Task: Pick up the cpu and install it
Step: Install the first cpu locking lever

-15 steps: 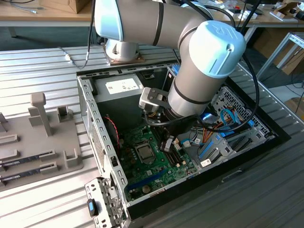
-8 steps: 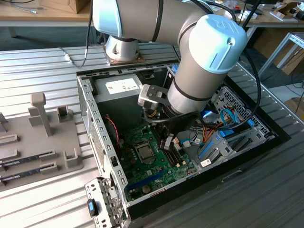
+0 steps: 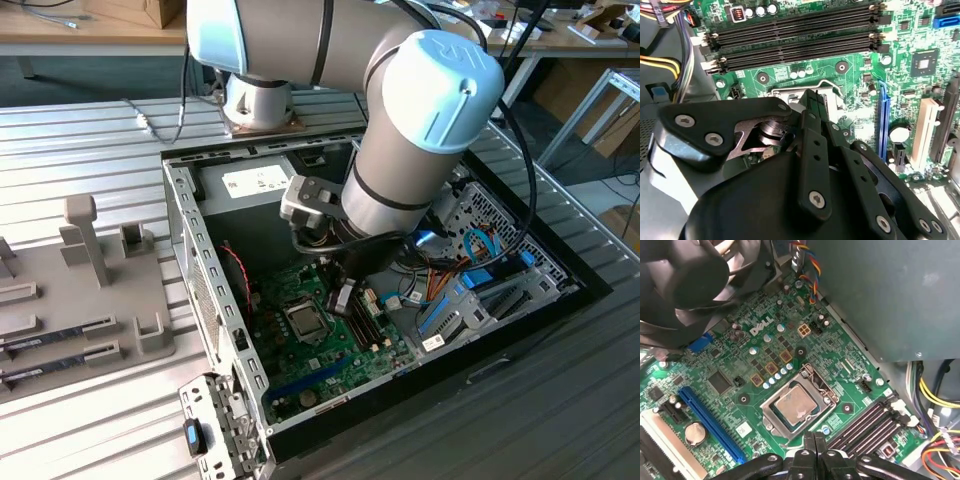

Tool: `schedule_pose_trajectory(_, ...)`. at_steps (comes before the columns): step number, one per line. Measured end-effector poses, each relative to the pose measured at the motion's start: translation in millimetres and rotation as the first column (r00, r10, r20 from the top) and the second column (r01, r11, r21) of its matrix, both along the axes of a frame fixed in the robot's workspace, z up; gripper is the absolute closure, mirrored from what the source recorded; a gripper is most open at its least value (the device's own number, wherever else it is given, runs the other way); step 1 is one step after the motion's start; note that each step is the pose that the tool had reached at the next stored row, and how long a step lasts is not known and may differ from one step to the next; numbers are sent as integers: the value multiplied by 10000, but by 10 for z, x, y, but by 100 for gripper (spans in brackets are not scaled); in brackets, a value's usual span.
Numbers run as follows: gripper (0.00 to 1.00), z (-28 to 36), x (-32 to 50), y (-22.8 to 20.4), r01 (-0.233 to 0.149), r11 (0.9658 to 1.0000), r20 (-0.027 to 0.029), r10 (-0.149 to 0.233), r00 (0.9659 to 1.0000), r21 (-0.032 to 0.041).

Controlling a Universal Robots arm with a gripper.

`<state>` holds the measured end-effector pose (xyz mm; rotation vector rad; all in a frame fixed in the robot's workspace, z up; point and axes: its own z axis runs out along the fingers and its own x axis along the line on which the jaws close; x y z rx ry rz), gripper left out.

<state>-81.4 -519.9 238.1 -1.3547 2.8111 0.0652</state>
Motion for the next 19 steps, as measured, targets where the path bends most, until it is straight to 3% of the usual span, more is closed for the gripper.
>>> schedule_pose_trajectory(6,86,-174,-60,-17,-1,10000,-1,1,10000,-3)
schedule_pose_trajectory(11,86,-225,-64,-80,-7,10000,1,7,10000,1)
schedule_pose_trajectory(15,86,-256,-74,-163,-12,10000,0,12,10000,0)
schedule_pose_trajectory(19,86,-284,-74,-170,-62,10000,0,62,10000,2)
